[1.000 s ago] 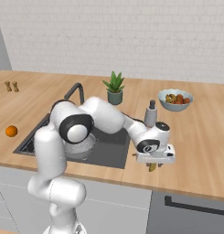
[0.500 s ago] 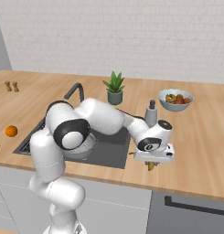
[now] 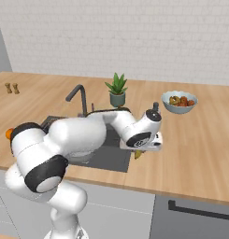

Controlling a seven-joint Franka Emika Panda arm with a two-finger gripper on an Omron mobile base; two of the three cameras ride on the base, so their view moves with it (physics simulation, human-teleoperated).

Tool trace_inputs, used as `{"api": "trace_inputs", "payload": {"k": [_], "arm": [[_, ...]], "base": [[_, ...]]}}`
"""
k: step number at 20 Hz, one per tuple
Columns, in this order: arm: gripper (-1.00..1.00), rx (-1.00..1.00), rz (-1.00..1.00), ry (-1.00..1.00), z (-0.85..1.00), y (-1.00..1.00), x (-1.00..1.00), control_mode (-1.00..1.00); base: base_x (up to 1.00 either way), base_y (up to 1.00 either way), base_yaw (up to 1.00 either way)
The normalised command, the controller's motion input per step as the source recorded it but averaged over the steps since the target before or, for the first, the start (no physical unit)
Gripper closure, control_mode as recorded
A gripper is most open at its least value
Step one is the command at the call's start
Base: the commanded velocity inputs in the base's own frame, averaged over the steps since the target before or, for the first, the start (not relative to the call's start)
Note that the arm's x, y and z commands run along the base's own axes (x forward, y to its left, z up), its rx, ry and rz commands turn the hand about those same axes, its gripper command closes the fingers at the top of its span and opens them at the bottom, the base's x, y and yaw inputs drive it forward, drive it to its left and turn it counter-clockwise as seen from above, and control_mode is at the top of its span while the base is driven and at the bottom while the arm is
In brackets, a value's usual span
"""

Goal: Put the colander in the sink, put the kiwi, banana, orange in the colander, and turn on the sink faucet and pour water over the colander.

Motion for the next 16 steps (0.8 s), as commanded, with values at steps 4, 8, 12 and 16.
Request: {"api": "trace_inputs", "payload": {"k": [4,8,12,16], "arm": [[1.00,0.00,0.00,-0.17,0.18,1.00,0.03,-1.00],[1.00,0.00,0.00,-0.11,0.05,1.00,0.09,-1.00],[1.00,0.00,0.00,-0.02,0.07,0.94,0.19,-1.00],[1.00,0.00,0.00,0.00,0.00,0.91,0.20,-1.00]], "base": [[0.00,0.00,0.00],[0.00,0.00,0.00],[0.00,0.00,0.00],[0.00,0.00,0.00]]}}
